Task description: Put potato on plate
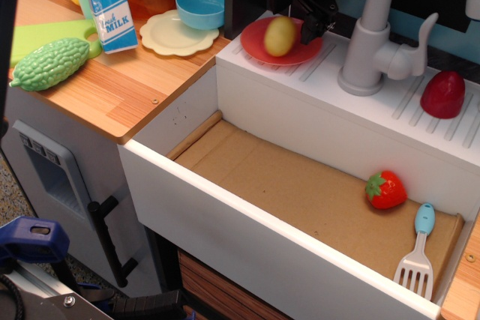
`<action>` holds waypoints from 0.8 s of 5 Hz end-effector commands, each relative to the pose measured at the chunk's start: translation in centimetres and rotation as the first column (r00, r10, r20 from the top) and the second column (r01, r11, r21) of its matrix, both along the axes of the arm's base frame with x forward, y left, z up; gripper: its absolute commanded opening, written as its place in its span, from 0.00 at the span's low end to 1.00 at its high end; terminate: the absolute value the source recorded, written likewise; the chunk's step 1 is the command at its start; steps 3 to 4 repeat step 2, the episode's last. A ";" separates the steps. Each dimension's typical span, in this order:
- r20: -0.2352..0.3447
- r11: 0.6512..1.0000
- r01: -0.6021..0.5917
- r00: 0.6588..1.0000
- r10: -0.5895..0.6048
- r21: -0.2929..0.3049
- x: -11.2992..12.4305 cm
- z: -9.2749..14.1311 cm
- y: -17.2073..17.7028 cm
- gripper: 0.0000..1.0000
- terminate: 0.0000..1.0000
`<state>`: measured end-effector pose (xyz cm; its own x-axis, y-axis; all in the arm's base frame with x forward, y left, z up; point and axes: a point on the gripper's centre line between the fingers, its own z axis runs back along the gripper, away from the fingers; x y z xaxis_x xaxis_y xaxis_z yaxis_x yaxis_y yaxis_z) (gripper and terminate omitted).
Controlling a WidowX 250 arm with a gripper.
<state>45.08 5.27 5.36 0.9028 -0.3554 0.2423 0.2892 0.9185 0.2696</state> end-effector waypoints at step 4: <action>0.085 1.000 -0.007 0.996 0.006 0.008 1.0 2.5 0.8 1.00 1.00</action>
